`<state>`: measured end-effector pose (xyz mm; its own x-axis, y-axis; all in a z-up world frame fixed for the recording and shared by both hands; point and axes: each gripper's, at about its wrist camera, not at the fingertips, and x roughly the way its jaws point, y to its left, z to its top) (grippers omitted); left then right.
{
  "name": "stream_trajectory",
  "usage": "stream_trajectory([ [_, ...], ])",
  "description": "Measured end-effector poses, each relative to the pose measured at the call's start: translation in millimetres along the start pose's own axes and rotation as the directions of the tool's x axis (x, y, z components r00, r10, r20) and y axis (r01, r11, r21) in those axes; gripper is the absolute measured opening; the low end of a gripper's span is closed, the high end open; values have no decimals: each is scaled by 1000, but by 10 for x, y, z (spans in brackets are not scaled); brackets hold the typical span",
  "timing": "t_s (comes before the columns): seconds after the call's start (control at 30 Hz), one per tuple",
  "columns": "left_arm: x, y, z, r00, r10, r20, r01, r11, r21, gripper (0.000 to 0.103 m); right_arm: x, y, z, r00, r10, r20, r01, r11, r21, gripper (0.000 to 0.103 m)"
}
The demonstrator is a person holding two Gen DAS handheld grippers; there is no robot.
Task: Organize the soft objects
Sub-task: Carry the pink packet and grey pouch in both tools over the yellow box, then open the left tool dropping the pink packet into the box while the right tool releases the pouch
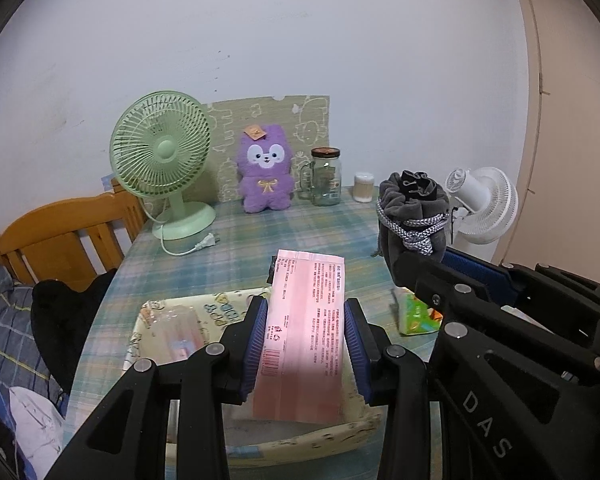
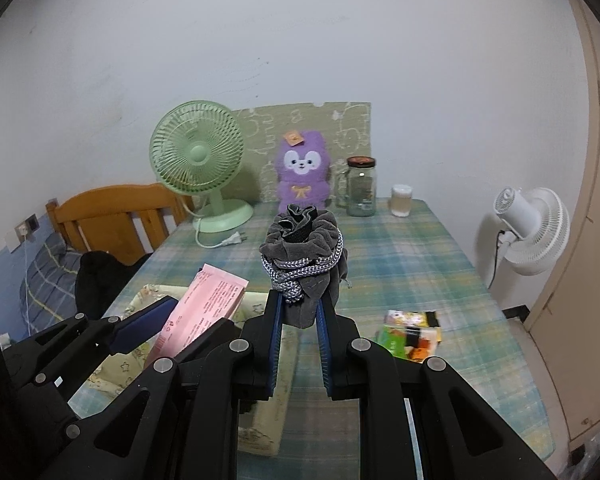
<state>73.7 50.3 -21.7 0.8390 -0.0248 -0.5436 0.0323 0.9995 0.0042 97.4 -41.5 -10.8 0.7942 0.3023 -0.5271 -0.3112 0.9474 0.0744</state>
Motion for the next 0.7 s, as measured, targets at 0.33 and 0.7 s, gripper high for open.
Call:
stream_trajectory([
  [0.33, 98, 273, -109, 999, 32, -30, -33, 999, -18, 39, 181, 274, -63, 999, 42, -35, -43, 999, -32, 20],
  [0.7, 259, 537, -300, 992, 72, -108, -77, 996, -41, 41, 452, 525, -182, 989, 112, -99, -118, 992, -52, 20],
])
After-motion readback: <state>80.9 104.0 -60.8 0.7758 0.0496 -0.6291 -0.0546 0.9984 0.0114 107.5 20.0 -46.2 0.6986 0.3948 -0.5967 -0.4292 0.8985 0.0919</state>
